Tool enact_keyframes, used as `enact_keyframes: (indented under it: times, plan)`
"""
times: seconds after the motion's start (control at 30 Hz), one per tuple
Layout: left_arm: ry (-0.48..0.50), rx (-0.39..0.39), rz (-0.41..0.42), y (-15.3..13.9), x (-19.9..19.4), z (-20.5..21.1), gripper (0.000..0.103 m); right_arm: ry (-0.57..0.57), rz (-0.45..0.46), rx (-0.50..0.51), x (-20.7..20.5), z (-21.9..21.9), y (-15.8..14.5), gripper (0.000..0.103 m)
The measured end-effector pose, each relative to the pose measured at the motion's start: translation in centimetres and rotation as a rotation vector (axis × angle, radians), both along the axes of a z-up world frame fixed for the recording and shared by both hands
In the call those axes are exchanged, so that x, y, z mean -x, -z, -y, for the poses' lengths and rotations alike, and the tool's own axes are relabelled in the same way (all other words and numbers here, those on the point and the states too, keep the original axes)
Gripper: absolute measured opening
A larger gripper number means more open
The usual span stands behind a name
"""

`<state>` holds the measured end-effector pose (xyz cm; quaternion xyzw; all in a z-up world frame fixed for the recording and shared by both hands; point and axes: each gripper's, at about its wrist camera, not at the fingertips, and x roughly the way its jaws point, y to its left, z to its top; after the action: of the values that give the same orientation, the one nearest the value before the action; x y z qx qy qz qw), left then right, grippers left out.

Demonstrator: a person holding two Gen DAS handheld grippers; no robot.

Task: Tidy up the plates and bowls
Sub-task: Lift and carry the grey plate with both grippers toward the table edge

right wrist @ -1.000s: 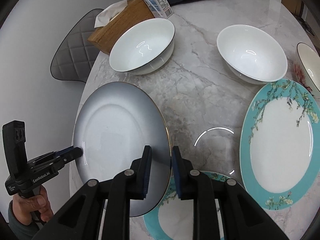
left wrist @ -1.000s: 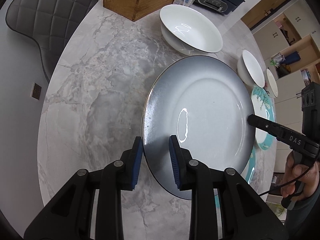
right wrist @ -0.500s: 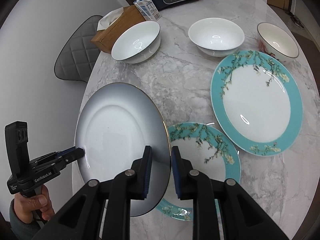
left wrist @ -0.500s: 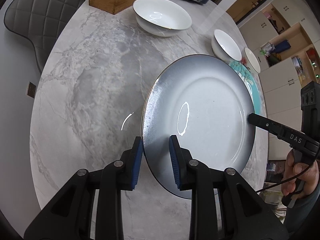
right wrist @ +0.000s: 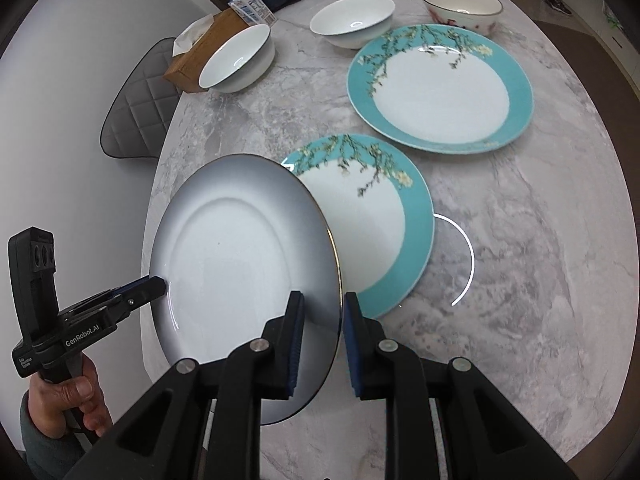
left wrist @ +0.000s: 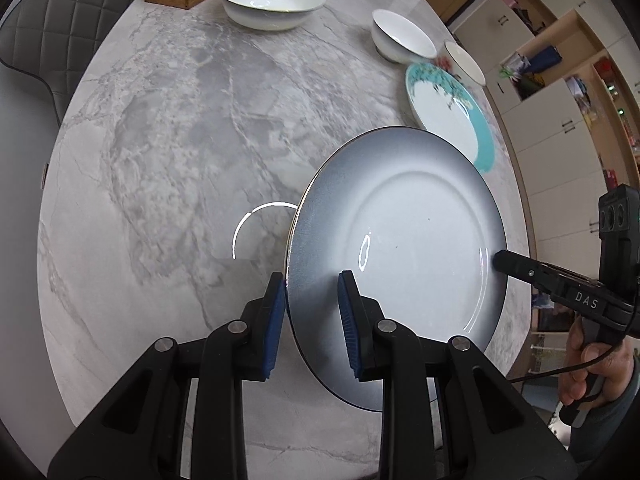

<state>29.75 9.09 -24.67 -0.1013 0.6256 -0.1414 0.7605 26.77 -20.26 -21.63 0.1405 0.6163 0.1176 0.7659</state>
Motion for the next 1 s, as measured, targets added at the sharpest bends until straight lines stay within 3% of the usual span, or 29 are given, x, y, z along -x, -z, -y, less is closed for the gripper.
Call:
enact_keyframes:
  times: [0.57,1.0]
  plan:
    - [0.165,-0.001,-0.091,4.3,8.7,5.0,0.024,0.118,-0.08,0.036,9.1,4.0,4.3,0.023]
    - [0.234,0.014,-0.172,8.5,11.7,6.3,0.024,0.124,-0.113,0.094,11.2,5.1,7.5,0.024]
